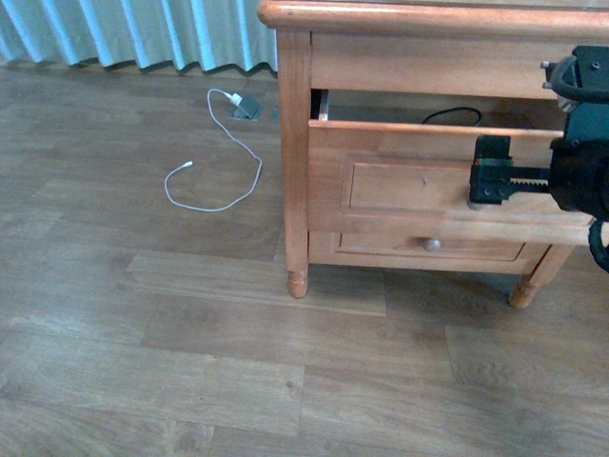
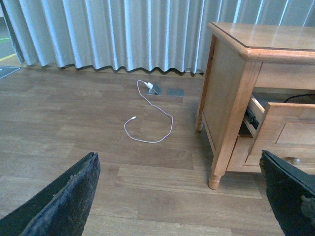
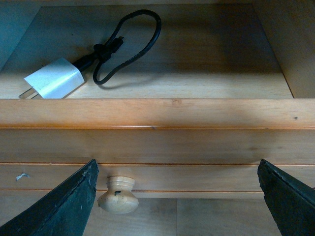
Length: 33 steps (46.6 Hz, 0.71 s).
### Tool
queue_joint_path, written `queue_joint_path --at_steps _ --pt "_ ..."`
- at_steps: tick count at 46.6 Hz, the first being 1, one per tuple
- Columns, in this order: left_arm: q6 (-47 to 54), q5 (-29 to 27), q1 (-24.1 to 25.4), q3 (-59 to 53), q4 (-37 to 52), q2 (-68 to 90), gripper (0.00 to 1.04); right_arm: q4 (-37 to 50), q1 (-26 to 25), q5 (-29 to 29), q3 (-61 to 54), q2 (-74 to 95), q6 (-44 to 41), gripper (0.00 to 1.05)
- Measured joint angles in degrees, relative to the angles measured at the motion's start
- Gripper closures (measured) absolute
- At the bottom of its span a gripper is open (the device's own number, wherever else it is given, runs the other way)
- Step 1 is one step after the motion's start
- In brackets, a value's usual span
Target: Put charger into drawer
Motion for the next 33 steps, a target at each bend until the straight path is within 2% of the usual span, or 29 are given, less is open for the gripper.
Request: queue_joint_path --at_steps 20,33 --pt "0.0 0.0 0.0 0.0 0.02 0.0 0.06 -1.38 -0.09 4.57 19.74 13.53 -0.68 0.08" --pt "0.0 0.0 0.0 0.0 0.0 0.0 0.06 -1.62 0.87 6.51 24.24 16.11 -1.75 0.08"
